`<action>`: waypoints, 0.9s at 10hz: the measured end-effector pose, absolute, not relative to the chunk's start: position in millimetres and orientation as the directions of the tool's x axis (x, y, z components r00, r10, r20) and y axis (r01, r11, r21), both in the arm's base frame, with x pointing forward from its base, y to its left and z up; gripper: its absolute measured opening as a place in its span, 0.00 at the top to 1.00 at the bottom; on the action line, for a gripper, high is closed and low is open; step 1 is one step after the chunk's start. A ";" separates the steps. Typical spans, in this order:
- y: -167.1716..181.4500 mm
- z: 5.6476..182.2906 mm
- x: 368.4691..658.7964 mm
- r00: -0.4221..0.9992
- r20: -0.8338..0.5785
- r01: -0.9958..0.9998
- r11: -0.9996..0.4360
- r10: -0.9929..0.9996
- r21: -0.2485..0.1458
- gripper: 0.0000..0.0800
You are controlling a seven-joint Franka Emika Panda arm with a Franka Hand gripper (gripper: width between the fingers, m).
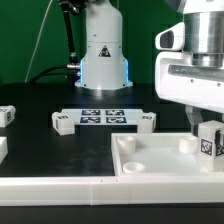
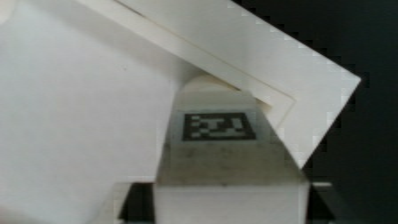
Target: Assemble one leg
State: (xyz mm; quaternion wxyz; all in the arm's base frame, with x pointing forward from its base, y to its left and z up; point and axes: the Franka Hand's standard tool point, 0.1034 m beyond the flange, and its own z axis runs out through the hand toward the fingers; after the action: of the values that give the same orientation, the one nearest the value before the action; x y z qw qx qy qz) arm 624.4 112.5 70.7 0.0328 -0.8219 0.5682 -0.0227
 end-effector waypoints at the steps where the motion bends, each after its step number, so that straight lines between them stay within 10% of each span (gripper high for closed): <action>1: 111.8 70.5 624.1 0.266 -0.011 -0.961 -0.264 -0.964 -0.080 0.64; 9: 108.4 70.3 621.4 -0.396 -0.077 -0.915 0.400 -0.915 -0.048 0.63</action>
Offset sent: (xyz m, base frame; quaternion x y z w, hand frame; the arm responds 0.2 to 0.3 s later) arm -0.0055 -0.0022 -0.0021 0.0009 0.0063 0.1918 0.9814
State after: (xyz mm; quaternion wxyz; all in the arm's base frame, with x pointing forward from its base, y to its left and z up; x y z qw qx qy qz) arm 621.4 108.4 70.3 0.0454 -0.5478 0.8354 0.0009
